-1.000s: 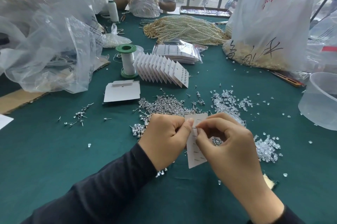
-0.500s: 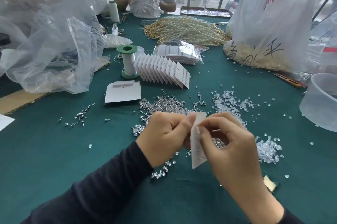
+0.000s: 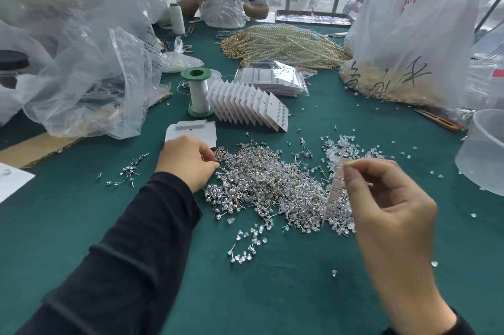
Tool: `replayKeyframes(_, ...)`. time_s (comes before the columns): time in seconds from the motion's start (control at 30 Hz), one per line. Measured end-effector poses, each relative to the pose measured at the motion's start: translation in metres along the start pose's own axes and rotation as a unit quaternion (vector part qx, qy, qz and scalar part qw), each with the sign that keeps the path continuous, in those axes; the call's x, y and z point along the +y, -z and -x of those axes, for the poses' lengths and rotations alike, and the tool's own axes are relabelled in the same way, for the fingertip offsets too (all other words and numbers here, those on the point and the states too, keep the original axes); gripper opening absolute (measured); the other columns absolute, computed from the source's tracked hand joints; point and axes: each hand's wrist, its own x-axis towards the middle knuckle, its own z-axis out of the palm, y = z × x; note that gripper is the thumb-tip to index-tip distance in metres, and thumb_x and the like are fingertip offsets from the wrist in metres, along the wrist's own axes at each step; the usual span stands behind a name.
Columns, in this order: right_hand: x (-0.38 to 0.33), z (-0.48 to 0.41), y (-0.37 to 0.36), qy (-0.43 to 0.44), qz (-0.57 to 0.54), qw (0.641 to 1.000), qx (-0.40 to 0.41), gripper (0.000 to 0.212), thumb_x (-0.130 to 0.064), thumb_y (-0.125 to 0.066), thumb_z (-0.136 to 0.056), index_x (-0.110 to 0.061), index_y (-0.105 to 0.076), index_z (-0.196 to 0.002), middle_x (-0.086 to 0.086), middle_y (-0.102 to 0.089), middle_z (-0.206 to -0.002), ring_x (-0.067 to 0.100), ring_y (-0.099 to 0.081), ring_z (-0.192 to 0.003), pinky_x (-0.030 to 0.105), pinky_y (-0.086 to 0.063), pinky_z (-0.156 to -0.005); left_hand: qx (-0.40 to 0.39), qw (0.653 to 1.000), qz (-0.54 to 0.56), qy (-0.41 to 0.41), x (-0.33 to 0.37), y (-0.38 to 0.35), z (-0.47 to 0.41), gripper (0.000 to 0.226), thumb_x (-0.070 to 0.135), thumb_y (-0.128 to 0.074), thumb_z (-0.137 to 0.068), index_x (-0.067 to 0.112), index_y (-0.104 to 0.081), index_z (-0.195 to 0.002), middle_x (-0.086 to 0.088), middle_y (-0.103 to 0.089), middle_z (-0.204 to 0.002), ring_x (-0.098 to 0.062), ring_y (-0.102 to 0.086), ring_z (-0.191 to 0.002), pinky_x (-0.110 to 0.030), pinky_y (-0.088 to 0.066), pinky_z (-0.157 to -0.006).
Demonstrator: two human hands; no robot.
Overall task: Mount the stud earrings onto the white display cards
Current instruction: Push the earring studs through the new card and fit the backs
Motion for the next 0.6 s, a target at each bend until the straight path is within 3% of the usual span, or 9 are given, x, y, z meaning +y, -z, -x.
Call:
replayKeyframes(0.17,0.001,-0.002,0.001,-0.047,-0.083,0.995,0.000,0.012,-0.023,-0.065,-0.077,-0.034,-0.070,-0.076,-0.013,-0.067,-0.069,0.001,-0.059,-0.064,0.010,-0.045,-0.061,-0.003,1.000,0.020,0.012,0.001,-0.002,0.001,0.009,0.025,-0.075,-0.072,0.016,-0.073,-0.073,0.002,-0.059,-0.066,-0.014,-0.054,-0.072,-0.020,-0.039,-0.070)
replayKeyframes(0.4,0.000,-0.004,-0.001,-0.107,-0.157,0.982,-0.023,0.011,-0.016,-0.070,-0.076,-0.027,-0.072,-0.074,-0.009,-0.066,-0.066,0.004,-0.059,-0.064,0.012,-0.047,-0.062,0.008,1.000,0.030,-0.004,0.005,-0.004,0.003,0.005,0.016,-0.069,-0.076,0.014,-0.073,-0.075,0.000,-0.062,-0.070,-0.014,-0.055,-0.072,-0.020,-0.038,-0.070)
replayKeyframes(0.5,0.000,-0.005,-0.001,-0.193,-0.249,0.947,-0.061,0.005,-0.018,-0.067,-0.071,-0.018,-0.072,-0.072,-0.001,-0.067,-0.071,0.011,-0.061,-0.069,0.020,-0.052,-0.066,0.090,0.994,0.048,-0.043,0.009,0.001,0.009,0.006,0.011,-0.066,-0.074,0.013,-0.071,-0.071,0.004,-0.058,-0.062,-0.015,-0.053,-0.063,-0.023,-0.042,-0.070)
replayKeyframes(0.6,-0.001,-0.006,-0.001,-0.300,-0.337,0.885,-0.115,0.013,-0.014,-0.062,-0.071,-0.010,-0.068,-0.082,0.009,-0.070,-0.082,0.019,-0.066,-0.072,0.035,-0.057,-0.068,0.159,0.971,0.116,-0.137,0.021,0.007,0.020,0.010,0.007,-0.068,-0.072,0.015,-0.067,-0.066,0.012,-0.057,-0.058,-0.012,-0.056,-0.057,-0.025,-0.051,-0.071)
